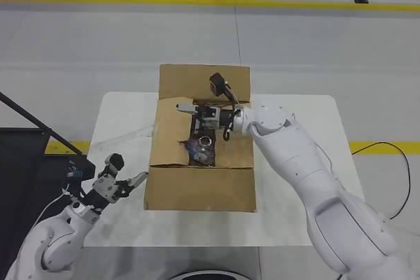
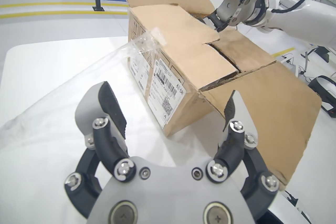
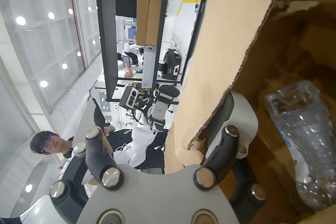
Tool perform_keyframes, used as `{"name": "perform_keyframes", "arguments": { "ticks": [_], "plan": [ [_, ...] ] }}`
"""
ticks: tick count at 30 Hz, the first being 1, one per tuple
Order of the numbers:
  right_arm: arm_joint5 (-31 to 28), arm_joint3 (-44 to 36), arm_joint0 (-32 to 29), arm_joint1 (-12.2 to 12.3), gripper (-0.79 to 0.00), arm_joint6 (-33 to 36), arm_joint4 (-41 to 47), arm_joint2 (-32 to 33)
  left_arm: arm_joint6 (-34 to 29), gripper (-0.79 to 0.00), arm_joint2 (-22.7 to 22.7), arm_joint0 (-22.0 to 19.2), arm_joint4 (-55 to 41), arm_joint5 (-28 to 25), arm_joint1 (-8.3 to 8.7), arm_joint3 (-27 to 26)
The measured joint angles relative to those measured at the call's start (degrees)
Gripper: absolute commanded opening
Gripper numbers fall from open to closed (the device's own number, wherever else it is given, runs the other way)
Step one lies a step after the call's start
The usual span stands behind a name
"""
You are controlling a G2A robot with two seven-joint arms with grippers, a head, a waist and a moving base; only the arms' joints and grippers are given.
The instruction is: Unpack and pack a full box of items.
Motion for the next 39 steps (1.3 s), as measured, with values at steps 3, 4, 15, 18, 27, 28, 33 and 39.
{"name": "perform_keyframes", "arguments": {
  "ticks": [3,4,15,18,27,28,33,39],
  "plan": [
    [-0.9,-1.0,0.4,-0.4,0.000,0.0,0.2,0.3,-0.4,0.000,0.7,-0.2,1.2,0.6,-0.02,-1.2],
    [-1.1,-1.4,0.5,-0.5,0.000,-0.1,0.2,0.4,-0.5,0.000,0.9,-0.3,1.6,0.8,-0.02,-1.5],
    [-0.1,-4.7,1.7,-2.5,0.000,-2.5,-0.2,0.4,-3.0,0.000,3.0,-2.2,0.9,3.9,-0.14,-4.3],
    [0.2,-4.9,2.0,-3.2,0.000,-2.7,-0.4,0.1,-3.9,0.000,3.8,-3.0,0.5,7.3,-0.29,-4.9],
    [-2.5,-5.1,2.5,-5.4,0.000,-2.5,-1.8,-1.4,-5.2,0.000,5.7,-4.6,0.2,13.9,-0.67,-6.1],
    [-3.0,-5.1,2.6,-5.6,0.000,-2.1,-2.0,-1.5,-4.9,0.000,5.7,-4.7,0.3,14.7,-0.72,-6.2],
    [-5.5,-4.3,2.9,-6.2,0.000,-0.4,-2.9,-1.6,-3.2,0.000,5.8,-4.4,-0.2,19.3,-1.06,-6.5],
    [-9.0,-4.3,2.7,-5.9,0.000,1.8,-3.2,-0.2,-2.6,0.000,3.8,-3.5,-2.0,20.5,-1.16,-5.9]
  ]
}}
